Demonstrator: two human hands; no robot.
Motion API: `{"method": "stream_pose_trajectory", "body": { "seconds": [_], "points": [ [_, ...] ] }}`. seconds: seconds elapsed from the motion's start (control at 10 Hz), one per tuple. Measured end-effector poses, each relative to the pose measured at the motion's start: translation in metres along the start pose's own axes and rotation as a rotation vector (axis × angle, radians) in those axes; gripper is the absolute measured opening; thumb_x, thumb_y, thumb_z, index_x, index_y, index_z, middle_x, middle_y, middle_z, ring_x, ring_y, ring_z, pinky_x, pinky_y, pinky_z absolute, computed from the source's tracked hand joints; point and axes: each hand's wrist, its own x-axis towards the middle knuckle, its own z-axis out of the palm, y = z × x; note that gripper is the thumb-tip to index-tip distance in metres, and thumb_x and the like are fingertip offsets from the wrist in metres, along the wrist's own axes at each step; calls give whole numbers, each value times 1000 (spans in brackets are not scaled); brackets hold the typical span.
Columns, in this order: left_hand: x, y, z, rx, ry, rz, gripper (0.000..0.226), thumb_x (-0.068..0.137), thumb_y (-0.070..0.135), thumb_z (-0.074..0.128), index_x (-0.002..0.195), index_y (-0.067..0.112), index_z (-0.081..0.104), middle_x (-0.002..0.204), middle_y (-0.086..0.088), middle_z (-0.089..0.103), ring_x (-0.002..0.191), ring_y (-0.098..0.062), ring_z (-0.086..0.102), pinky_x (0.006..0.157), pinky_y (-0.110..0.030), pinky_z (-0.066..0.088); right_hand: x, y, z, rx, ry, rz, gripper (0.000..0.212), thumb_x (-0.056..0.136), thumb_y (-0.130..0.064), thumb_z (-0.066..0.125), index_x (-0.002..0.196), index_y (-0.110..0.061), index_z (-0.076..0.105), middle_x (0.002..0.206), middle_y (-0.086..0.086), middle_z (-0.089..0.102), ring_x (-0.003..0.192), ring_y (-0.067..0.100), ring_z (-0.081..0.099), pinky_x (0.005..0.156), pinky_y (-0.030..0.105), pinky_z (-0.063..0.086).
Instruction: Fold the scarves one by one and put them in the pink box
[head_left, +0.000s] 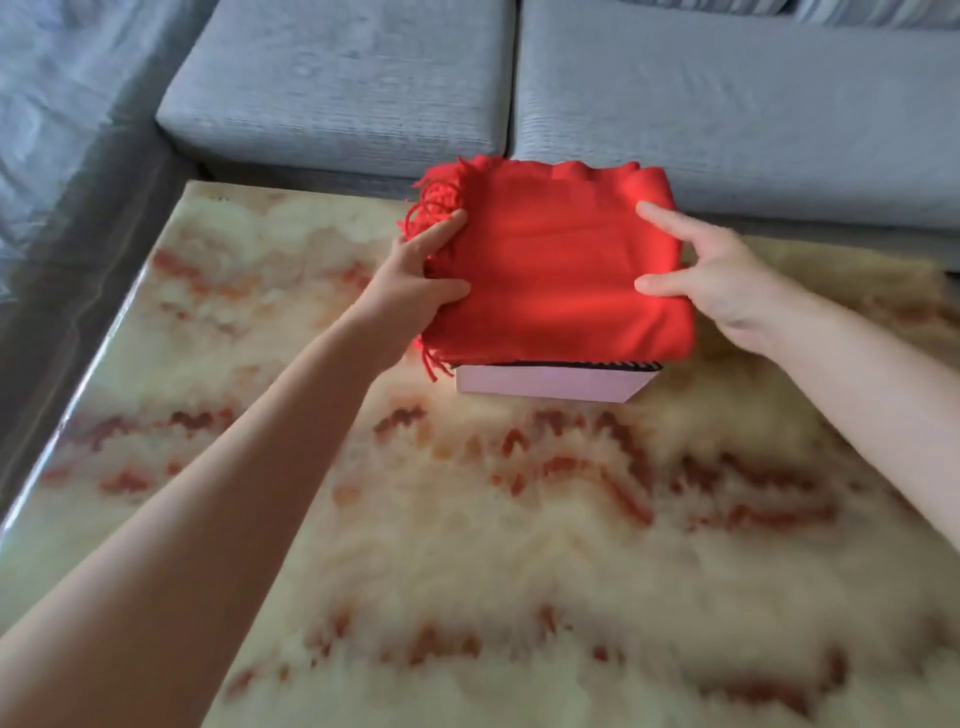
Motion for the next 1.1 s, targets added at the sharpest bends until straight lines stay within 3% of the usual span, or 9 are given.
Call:
{"method": "stream_pose_trajectory", "body": {
  "seconds": [0.1, 0.2, 0.3, 0.4, 0.5, 0.6, 0.7, 0.9, 1.1],
  "points": [
    [43, 11, 24, 132, 64, 41, 84, 64, -5, 61, 141, 22, 41, 131, -10, 42, 113, -21, 49, 95, -24, 42, 38, 4, -21, -62, 71, -13, 78, 76, 13, 64, 142, -21, 40, 138, -8, 43, 122, 4, 47, 97, 13, 41],
    [65, 6, 45, 323, 159, 51, 80, 72, -14, 51, 143, 21, 37, 139, -13, 27, 129, -22, 36, 102, -15, 31, 66, 24, -21, -163, 128, -13, 78, 76, 5, 69, 143, -24, 41, 146, 5, 36, 127, 15, 45, 105, 21, 37],
    [66, -12, 63, 656, 209, -85, 78, 80, -7, 45, 146, 31, 31, 156, -13, 0, 144, -29, 10, 114, -27, 14, 70, 56, -4, -433, 110, 128, 78, 78, -20, 75, 145, -25, 36, 149, 15, 18, 136, 28, 26, 114, 25, 18],
    [62, -31, 65, 969, 323, -21, 70, 84, 19, 58, 145, 36, 29, 157, -9, -17, 145, -32, -14, 115, -47, 3, 60, 73, 10, -609, 112, 89, 78, 82, -37, 70, 148, -32, 27, 158, 9, -3, 144, 31, 6, 117, 37, 12],
    [63, -38, 64, 1071, 307, 295, 67, 87, 41, 55, 147, 28, 28, 159, -11, -9, 146, -29, -13, 117, -45, 0, 56, 78, 13, -643, 118, -118, 75, 84, -44, 66, 147, -31, 28, 160, 2, -5, 147, 22, 1, 119, 39, 8],
    [72, -50, 60, 1132, 87, 260, 64, 93, 44, 48, 149, 28, 22, 160, -3, 2, 147, -21, -3, 119, -42, 7, 58, 85, 17, -703, 14, -84, 78, 88, -49, 57, 151, -29, 17, 160, -4, 2, 147, 17, 5, 117, 44, 8],
    [79, -62, 53, 1146, 6, 102, 66, 94, 51, 41, 150, 34, 9, 160, 2, -3, 147, -20, -5, 119, -44, 5, 64, 93, 23, -727, -34, -21, 83, 89, -53, 53, 152, -27, 5, 160, -8, -3, 147, 11, 5, 118, 44, 4],
    [83, -57, 57, 1237, -21, 20, 67, 94, 56, 36, 150, 37, 6, 160, 5, -4, 147, -19, -6, 117, -48, 1, 69, 91, 26, -793, -75, 81, 83, 90, -55, 50, 151, -31, 0, 159, -11, -8, 147, 21, -6, 116, 47, -4],
    [76, -28, 68, 1341, -21, -16, 67, 96, 50, 38, 151, 27, 8, 160, -3, 2, 147, -23, -7, 116, -51, -4, 59, 64, 25, -824, -37, 103, 84, 89, -50, 55, 152, -30, 3, 159, -6, -10, 146, 23, -15, 115, 50, -2]
  ]
}}
